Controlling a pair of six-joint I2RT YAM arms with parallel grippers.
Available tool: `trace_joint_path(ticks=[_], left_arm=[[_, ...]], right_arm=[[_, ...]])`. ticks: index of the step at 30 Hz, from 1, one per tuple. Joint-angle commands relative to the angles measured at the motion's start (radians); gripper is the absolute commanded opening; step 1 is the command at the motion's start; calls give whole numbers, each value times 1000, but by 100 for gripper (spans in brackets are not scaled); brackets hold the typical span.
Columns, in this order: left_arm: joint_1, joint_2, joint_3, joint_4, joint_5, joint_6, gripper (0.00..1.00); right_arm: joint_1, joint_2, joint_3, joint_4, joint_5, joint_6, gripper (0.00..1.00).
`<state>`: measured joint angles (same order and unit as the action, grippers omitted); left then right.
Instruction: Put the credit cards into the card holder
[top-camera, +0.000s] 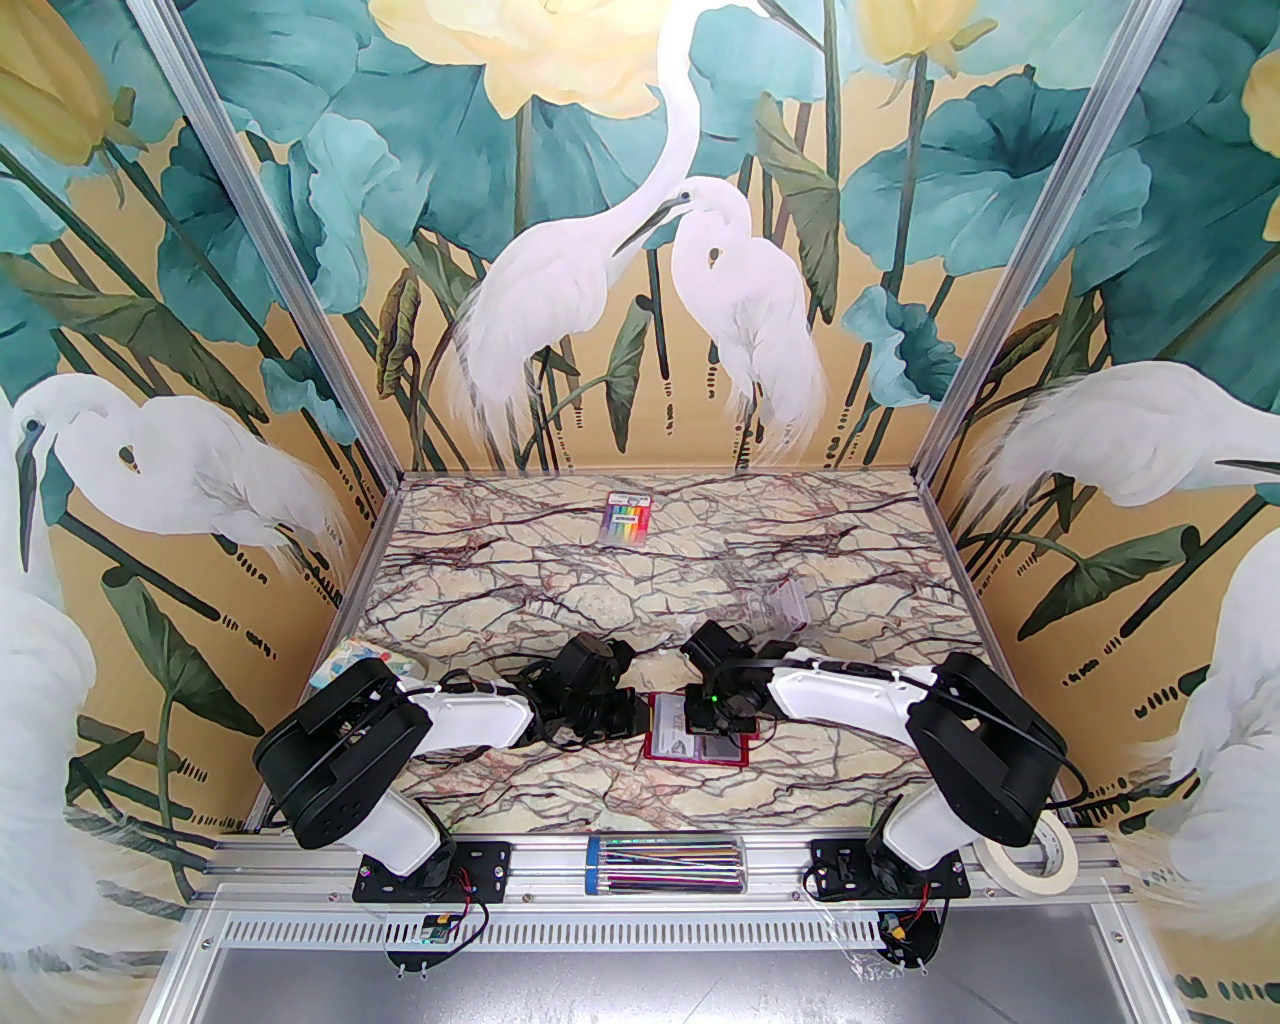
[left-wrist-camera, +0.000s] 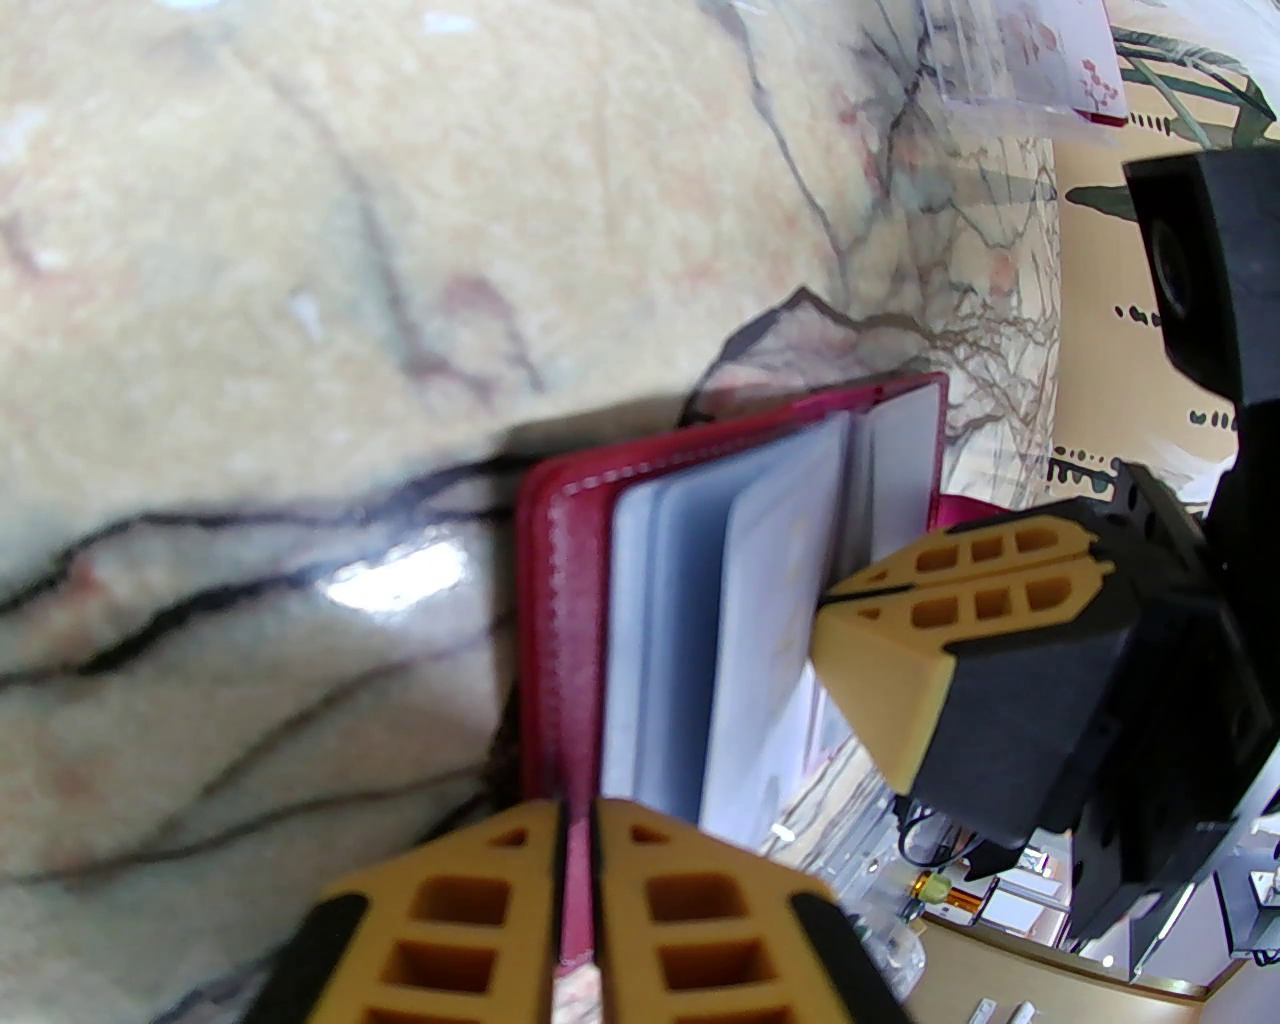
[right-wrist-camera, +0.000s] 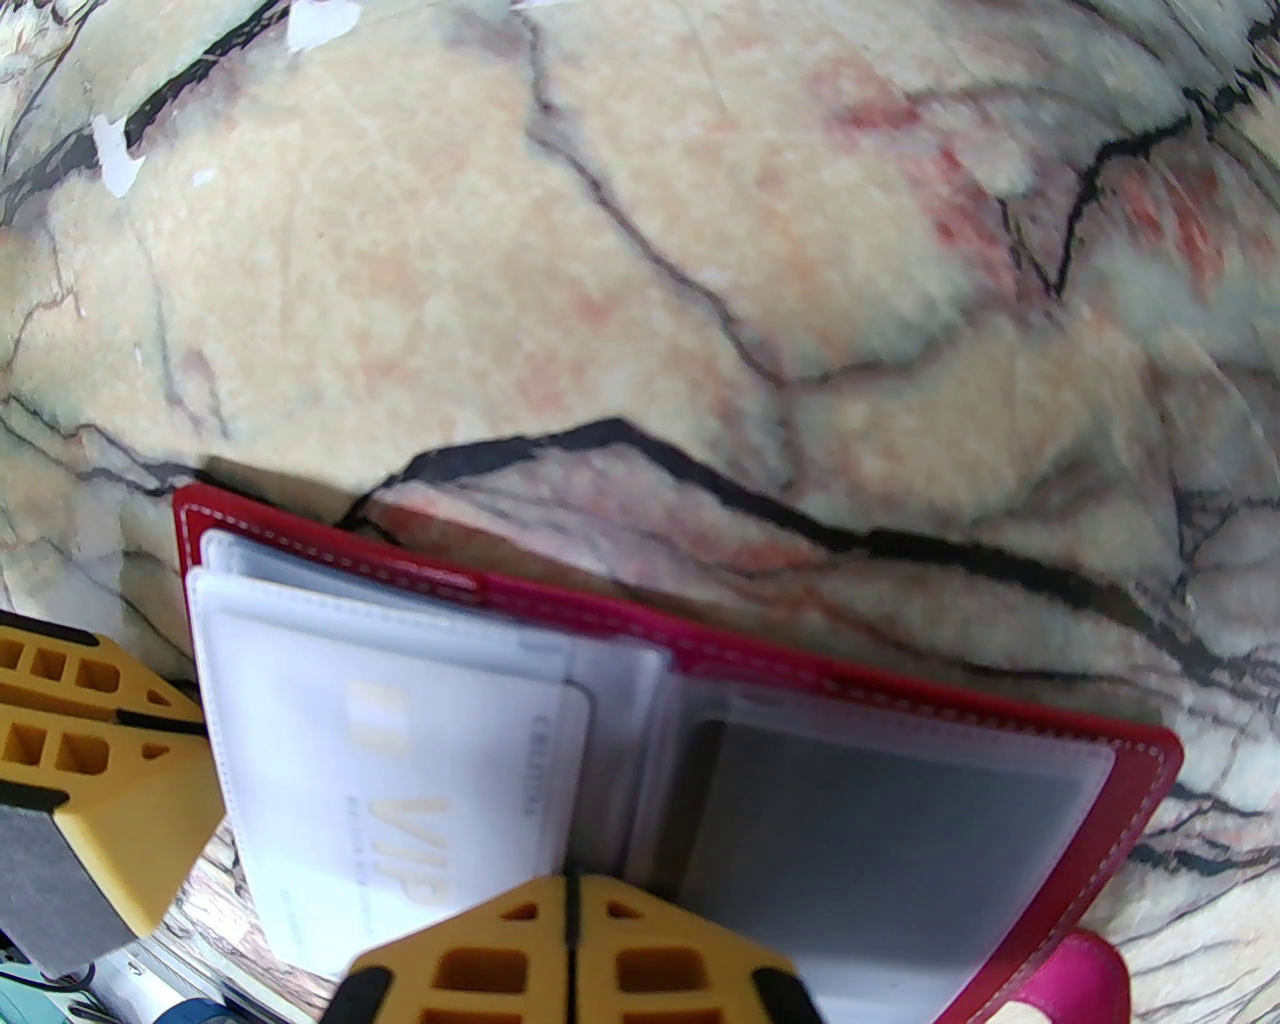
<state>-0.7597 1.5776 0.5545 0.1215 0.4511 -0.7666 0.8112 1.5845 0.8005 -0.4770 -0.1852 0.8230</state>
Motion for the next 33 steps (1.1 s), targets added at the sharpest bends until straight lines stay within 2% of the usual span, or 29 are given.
trace_joint_path(ticks=[1,6,10,17,33], left_arm=[[-6,-38,12,-49,-12,9,14],[-6,-97,42,-122,-50,24,15],[-6,-116,47,-85,-15,16,19],[-11,-80,72,-66,24,7,26],[-30,-10,90,-61,27,7,31]], right_arm=[[-2,33,-26,18,6,14,5],[-2,38,-24,16,5,12,5],[-3,39,-25,17,6,9,5],[-3,39,-29,17,7,8,5],[-2,44,-26,14,5,3,5]])
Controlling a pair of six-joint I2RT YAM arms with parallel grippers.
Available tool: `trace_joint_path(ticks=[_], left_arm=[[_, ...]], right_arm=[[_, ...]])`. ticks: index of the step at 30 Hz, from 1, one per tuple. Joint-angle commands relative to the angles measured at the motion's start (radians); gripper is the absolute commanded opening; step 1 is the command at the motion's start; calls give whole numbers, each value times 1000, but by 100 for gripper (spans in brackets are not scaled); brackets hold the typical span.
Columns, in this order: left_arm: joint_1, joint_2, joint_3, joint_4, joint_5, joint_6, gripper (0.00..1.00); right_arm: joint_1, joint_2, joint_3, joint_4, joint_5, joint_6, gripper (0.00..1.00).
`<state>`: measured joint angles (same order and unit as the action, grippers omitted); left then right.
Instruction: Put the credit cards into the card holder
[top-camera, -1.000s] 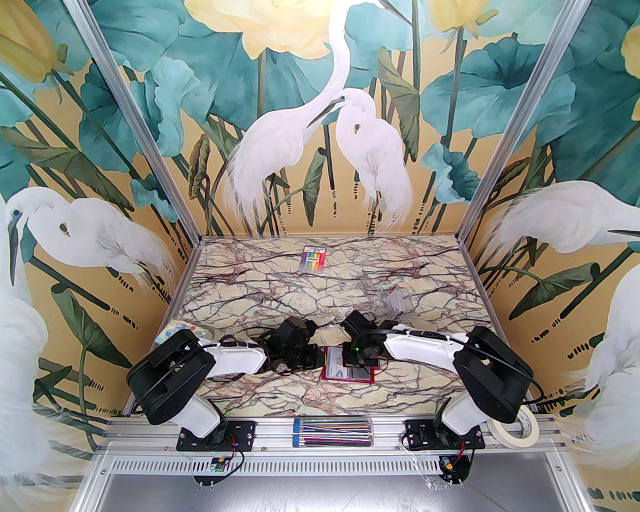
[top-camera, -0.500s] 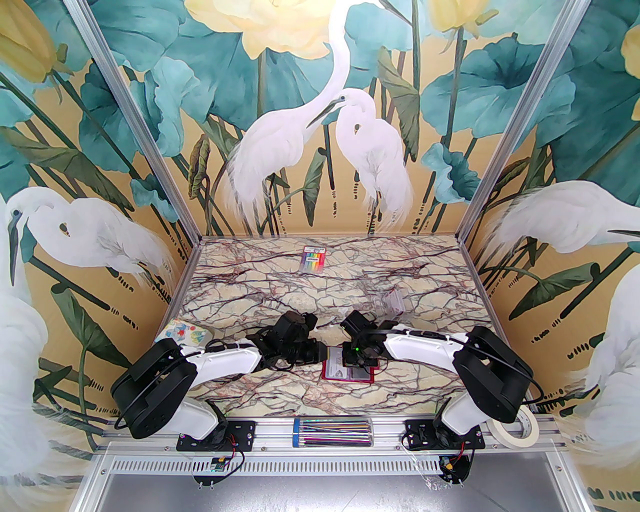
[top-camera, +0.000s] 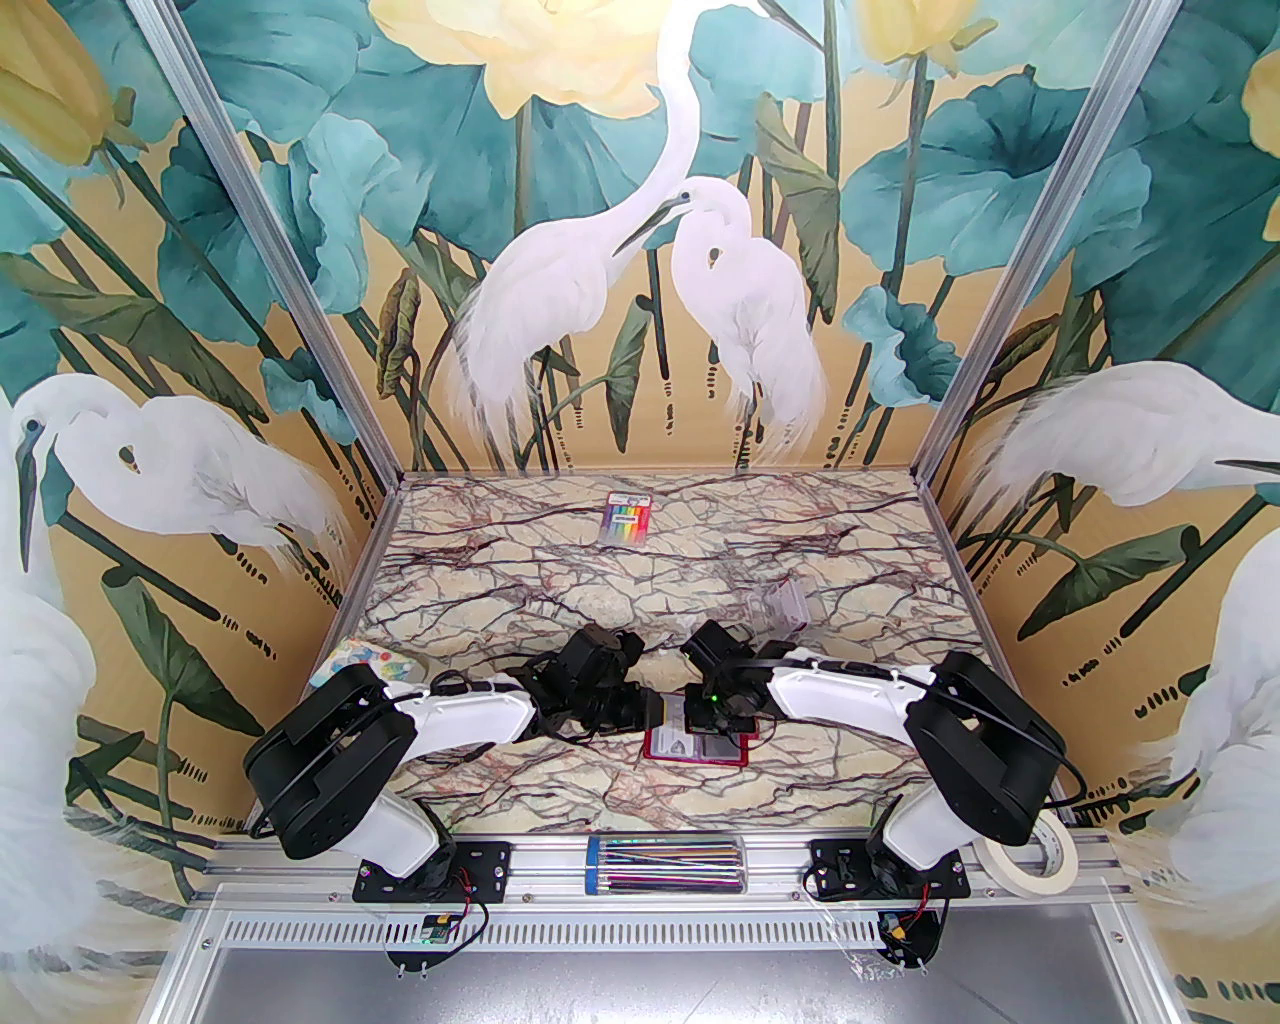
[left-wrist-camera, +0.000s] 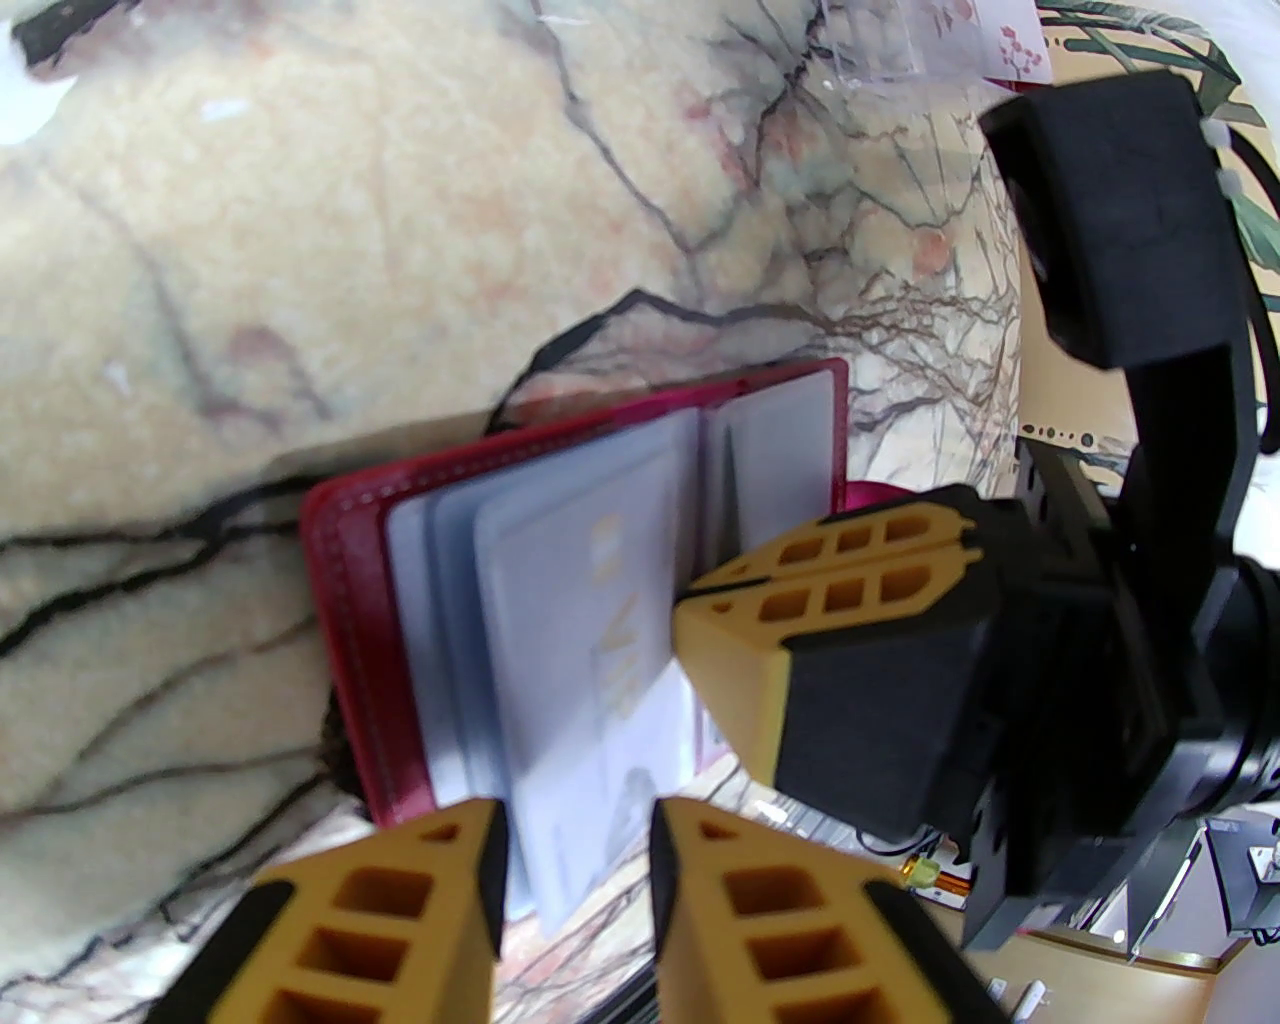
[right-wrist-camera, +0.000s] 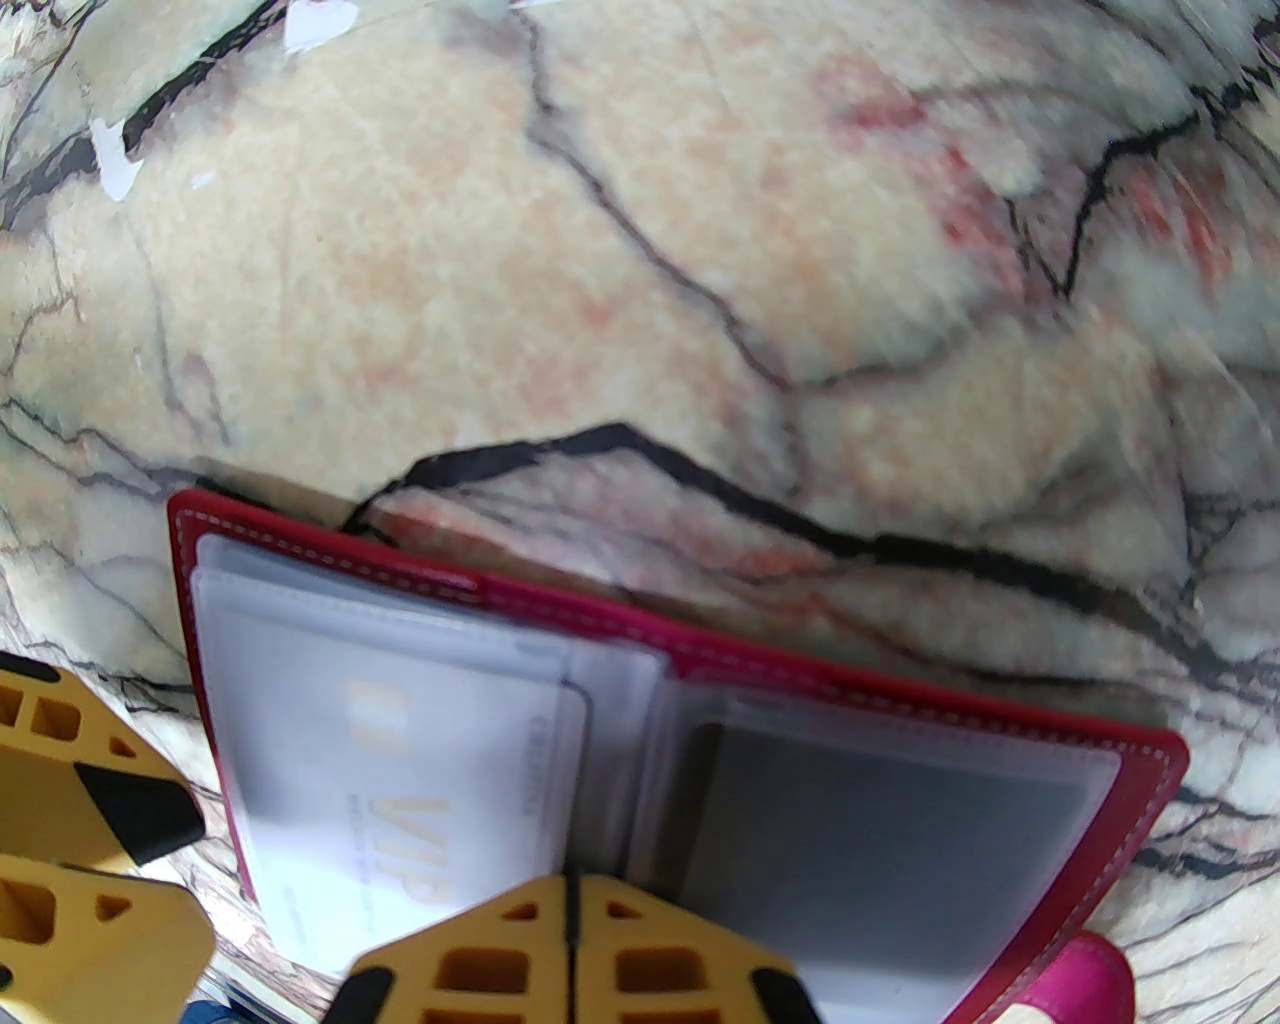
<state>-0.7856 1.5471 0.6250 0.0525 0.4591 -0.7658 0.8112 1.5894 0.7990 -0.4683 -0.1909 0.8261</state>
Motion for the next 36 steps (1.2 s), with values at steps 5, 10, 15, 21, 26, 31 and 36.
trace_joint_path(ticks=[5,10,15,21,26,31,36], left_arm=[[-9,29,16,23,25,0,30],[-12,40,15,23,20,0,30],[-13,49,14,33,26,-2,30],[-17,55,17,42,33,-7,30],[-18,52,13,47,33,-9,30],[-19,49,8,83,66,-28,29],[-26,46,8,110,85,-46,29]], right_arm=[[-3,41,-23,5,13,1,5],[-2,41,-21,5,12,1,5],[-3,39,-26,8,11,1,5],[-2,40,-25,10,10,3,5],[-3,41,-26,11,9,3,5],[-3,41,-27,13,8,5,5],[-3,34,-28,14,10,6,5]])
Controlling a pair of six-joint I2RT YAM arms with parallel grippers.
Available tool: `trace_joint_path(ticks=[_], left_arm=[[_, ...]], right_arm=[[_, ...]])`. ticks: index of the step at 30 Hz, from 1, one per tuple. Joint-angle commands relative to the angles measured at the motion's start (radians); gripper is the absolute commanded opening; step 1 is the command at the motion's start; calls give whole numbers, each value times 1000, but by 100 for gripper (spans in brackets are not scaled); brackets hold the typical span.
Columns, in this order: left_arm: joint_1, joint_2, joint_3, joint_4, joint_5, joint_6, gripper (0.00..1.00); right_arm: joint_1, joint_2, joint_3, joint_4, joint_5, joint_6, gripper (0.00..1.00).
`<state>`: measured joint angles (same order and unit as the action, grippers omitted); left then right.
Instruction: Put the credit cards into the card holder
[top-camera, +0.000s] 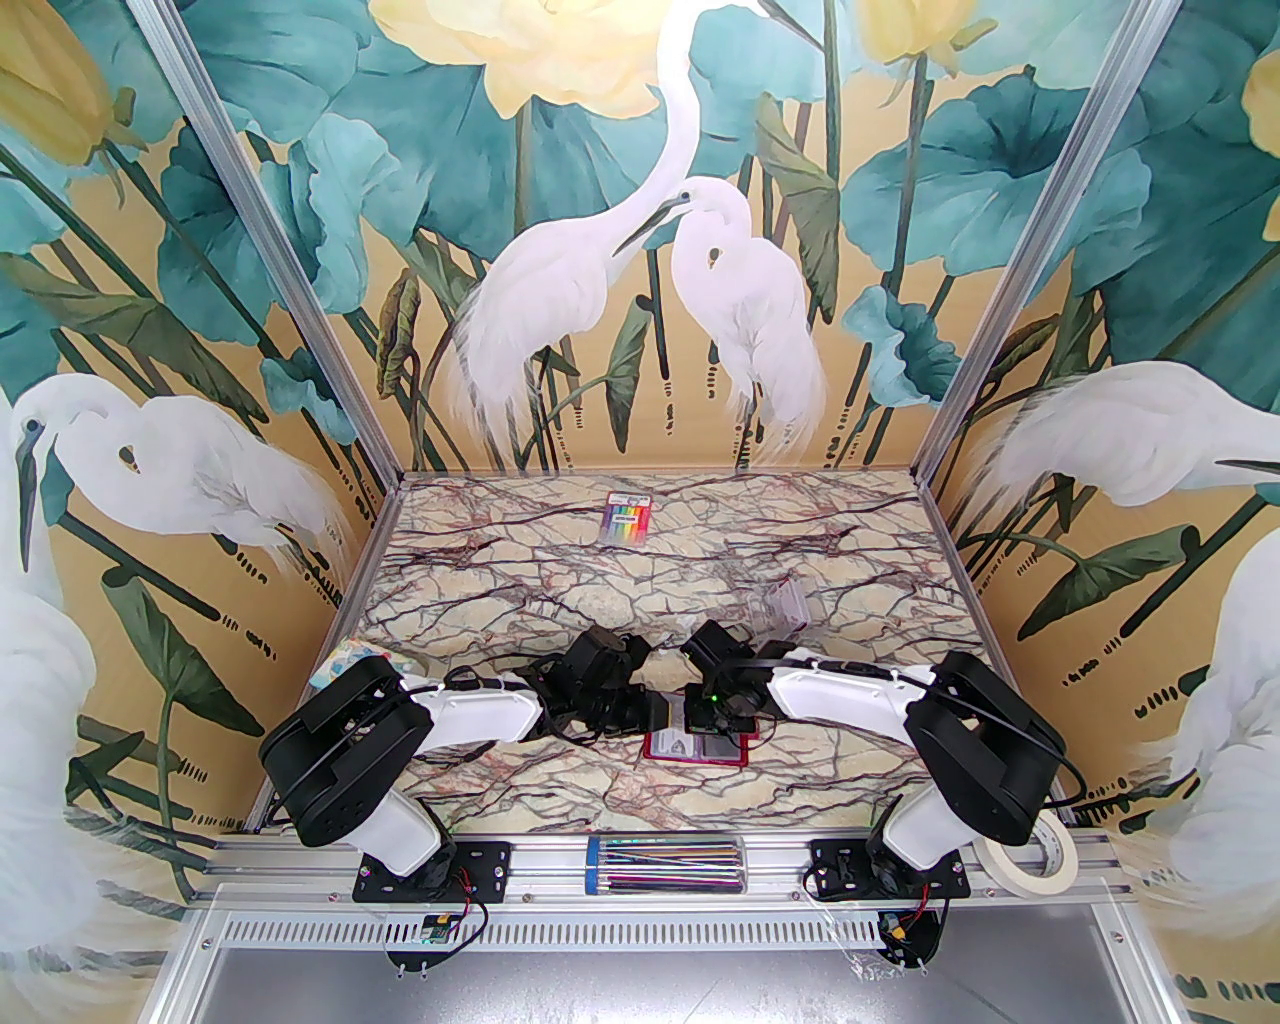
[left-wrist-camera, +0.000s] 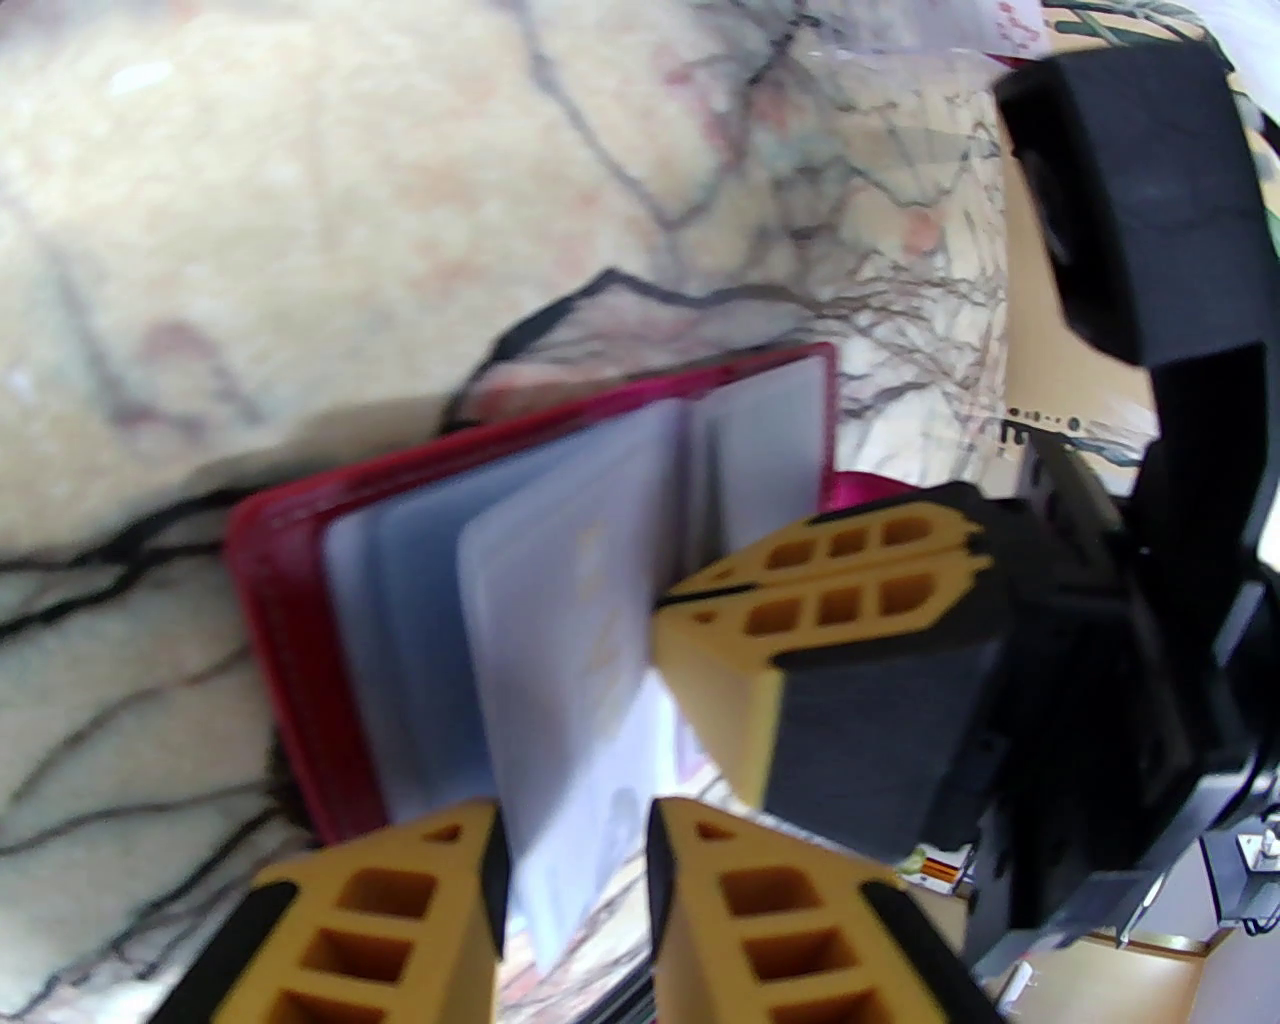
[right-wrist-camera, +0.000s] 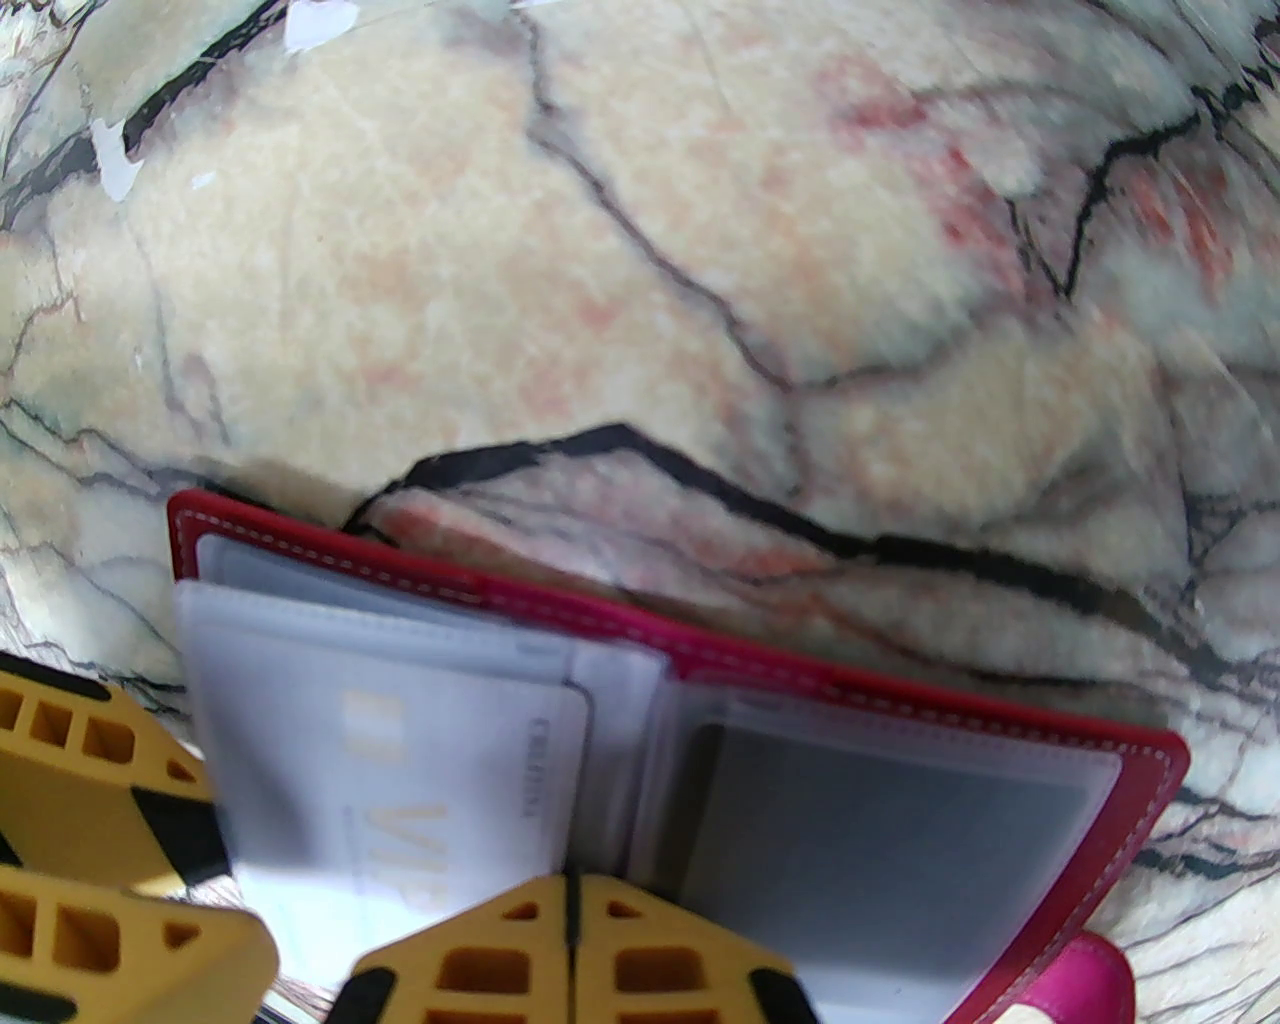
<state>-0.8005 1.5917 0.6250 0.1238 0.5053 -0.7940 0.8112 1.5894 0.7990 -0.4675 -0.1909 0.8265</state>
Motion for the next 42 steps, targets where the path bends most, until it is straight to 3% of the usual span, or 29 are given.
trace_joint_path(ticks=[1,11,22,26,35,42], left_arm=[[-12,-1,10,42,41,-20,29],[-32,-1,29,46,48,-28,29],[-106,62,127,34,32,-34,32],[-124,98,165,27,26,-31,38],[-136,159,203,43,33,-32,41],[-135,121,197,4,10,-4,41]], right_arm=[[-3,32,-27,13,10,7,6],[-10,-122,-22,-53,63,13,34],[-153,-302,-111,-143,93,-21,35],[-198,-351,-138,-166,85,-43,35],[-245,-415,-159,-201,80,-67,35],[-264,-431,-151,-212,77,-86,35]])
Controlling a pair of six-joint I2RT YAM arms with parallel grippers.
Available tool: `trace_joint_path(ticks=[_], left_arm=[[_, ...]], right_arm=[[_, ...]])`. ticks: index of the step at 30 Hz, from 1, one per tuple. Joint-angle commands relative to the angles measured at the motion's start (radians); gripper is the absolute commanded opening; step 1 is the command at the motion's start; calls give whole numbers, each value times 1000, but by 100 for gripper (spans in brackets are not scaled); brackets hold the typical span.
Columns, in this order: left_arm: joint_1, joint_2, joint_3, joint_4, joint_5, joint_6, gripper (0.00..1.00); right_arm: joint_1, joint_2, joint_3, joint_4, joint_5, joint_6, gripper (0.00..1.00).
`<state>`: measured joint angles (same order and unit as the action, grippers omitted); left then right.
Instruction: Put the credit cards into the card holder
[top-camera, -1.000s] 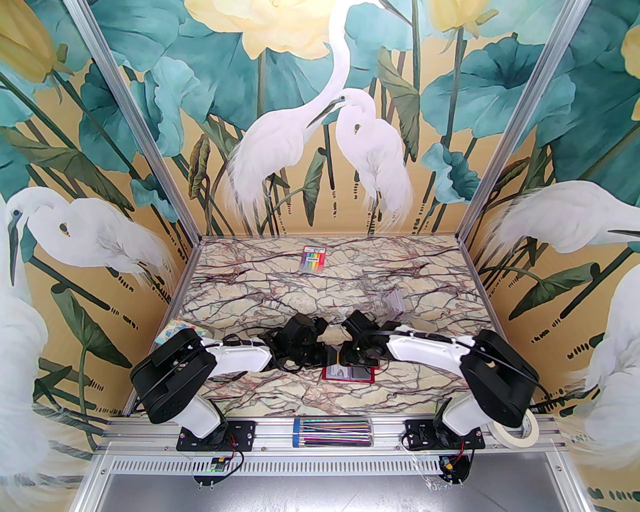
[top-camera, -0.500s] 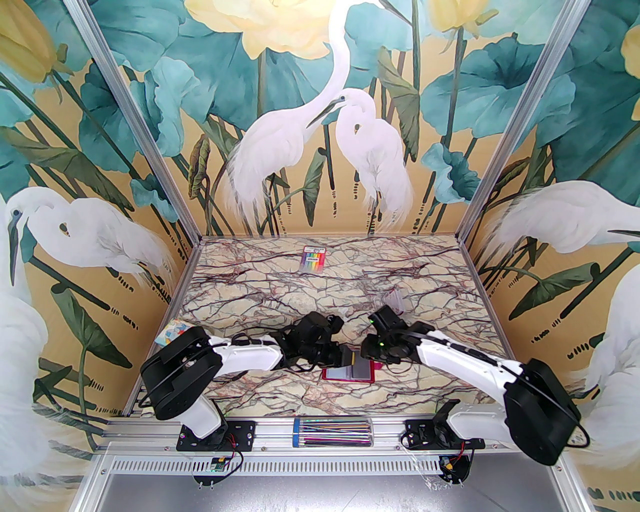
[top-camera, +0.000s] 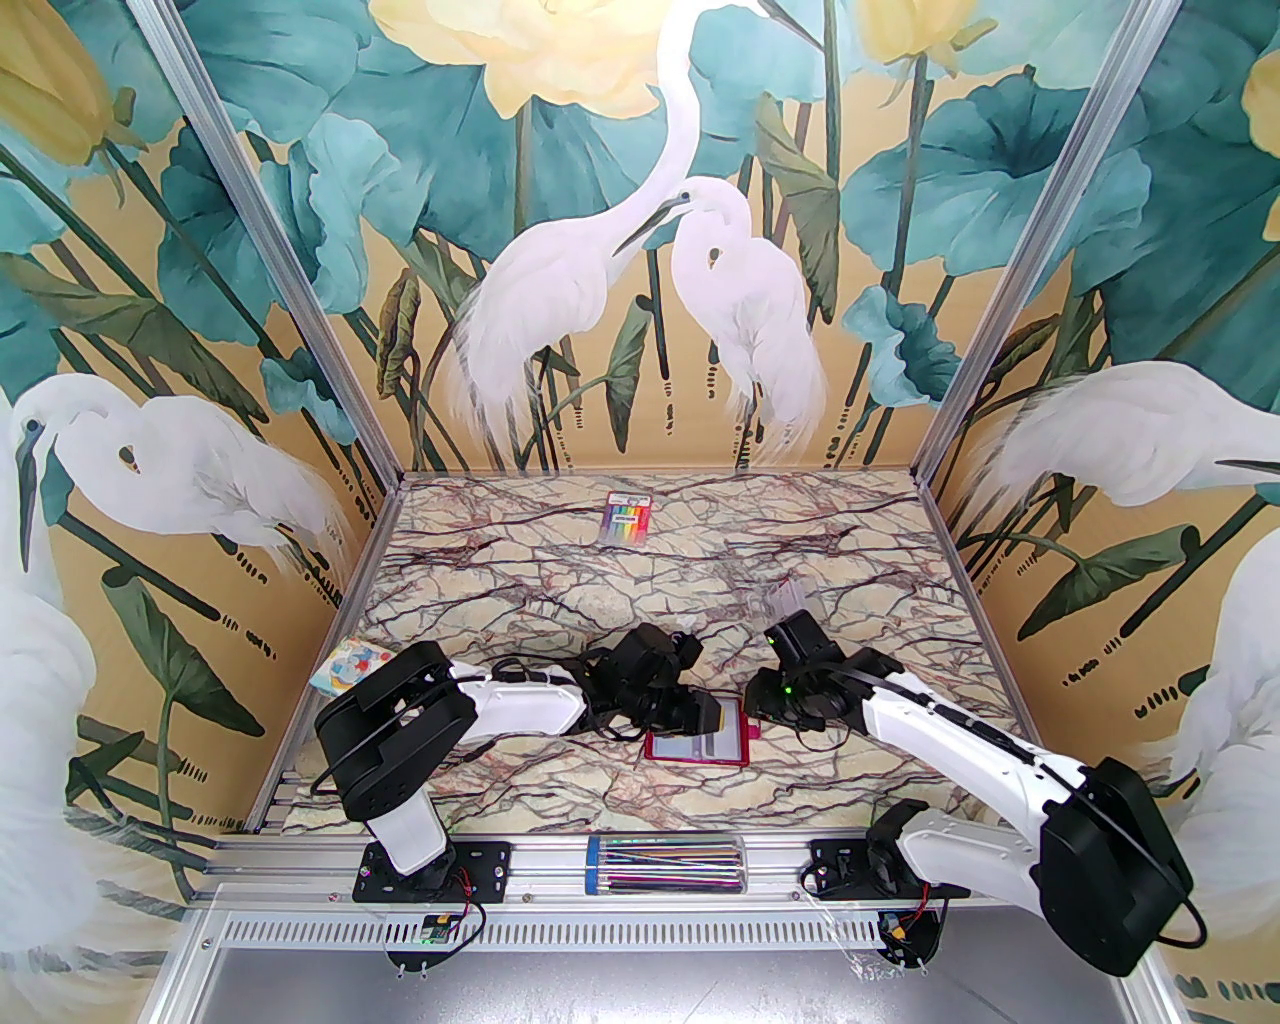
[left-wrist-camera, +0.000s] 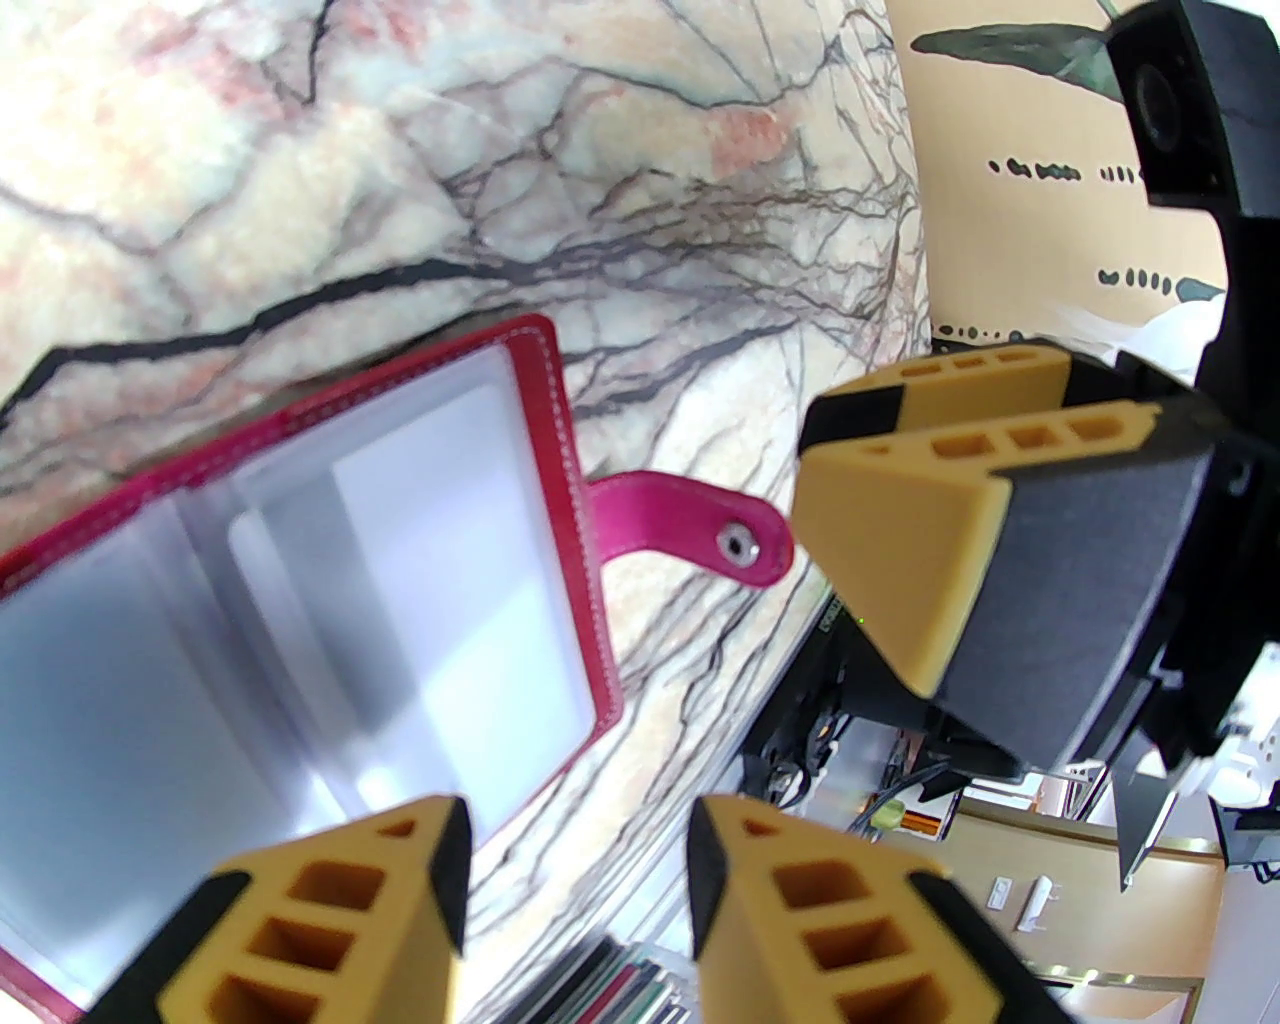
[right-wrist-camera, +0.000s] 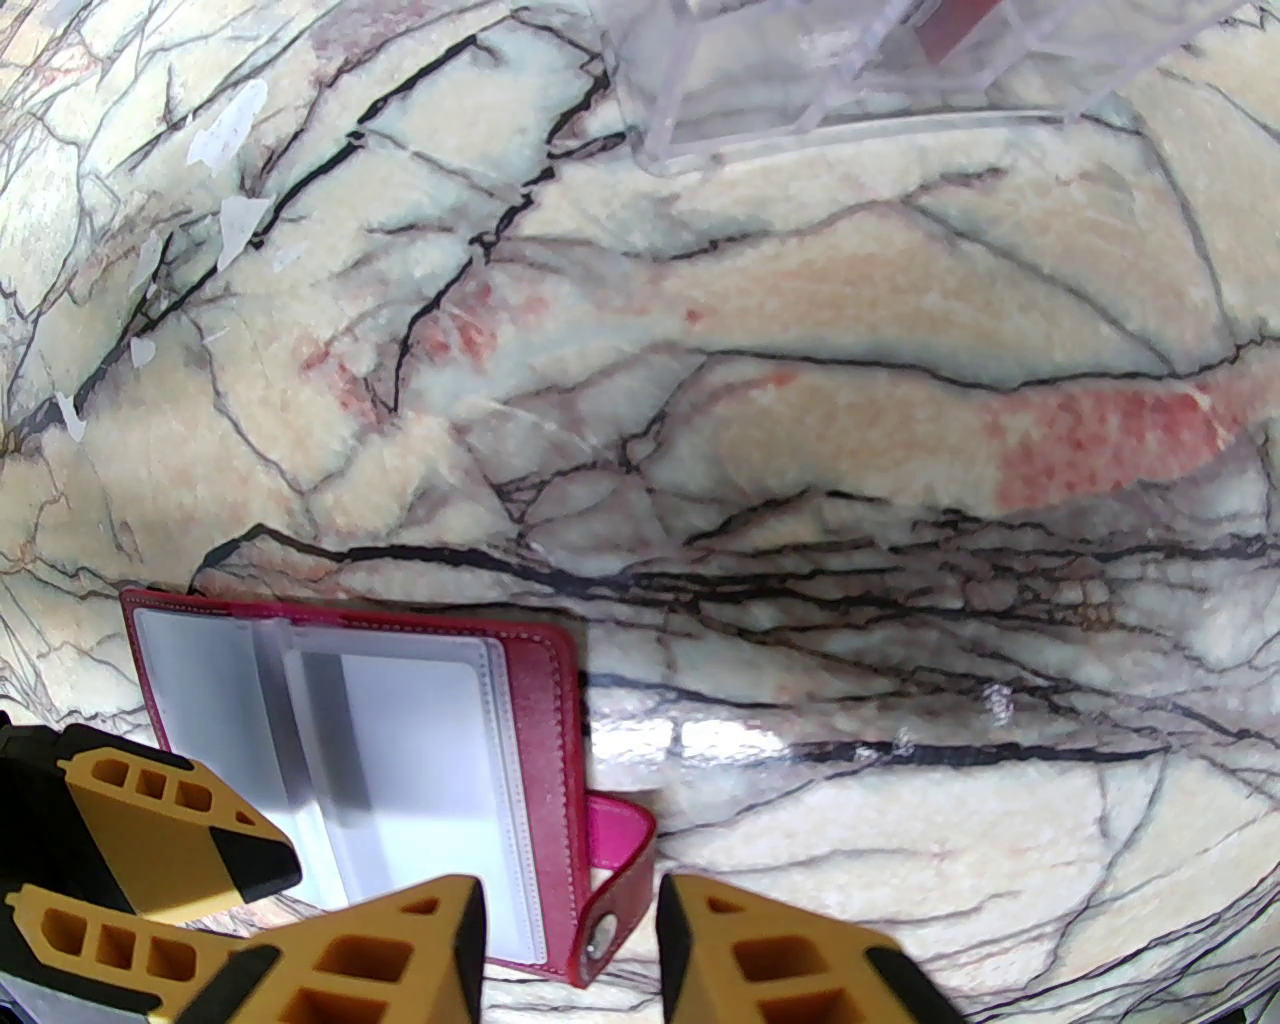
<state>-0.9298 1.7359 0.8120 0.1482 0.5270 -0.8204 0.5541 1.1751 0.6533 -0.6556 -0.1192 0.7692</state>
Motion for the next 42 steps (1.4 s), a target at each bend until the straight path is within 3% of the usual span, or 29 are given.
trace_joint_path(ticks=[1,4,13,26,42], left_arm=[[-5,-35,12,-40,-25,34,41],[7,-71,7,-94,-76,64,40],[122,-161,-129,-67,-71,61,41],[124,-153,-164,-107,-134,75,39],[124,-109,-180,-81,-122,63,38]], right_arm=[[-10,-18,-1,-23,2,-36,35],[-20,-19,20,-21,-1,-69,35],[-100,5,120,-84,48,-164,36],[-171,43,161,-106,47,-230,37],[-271,193,377,-184,101,-330,44]])
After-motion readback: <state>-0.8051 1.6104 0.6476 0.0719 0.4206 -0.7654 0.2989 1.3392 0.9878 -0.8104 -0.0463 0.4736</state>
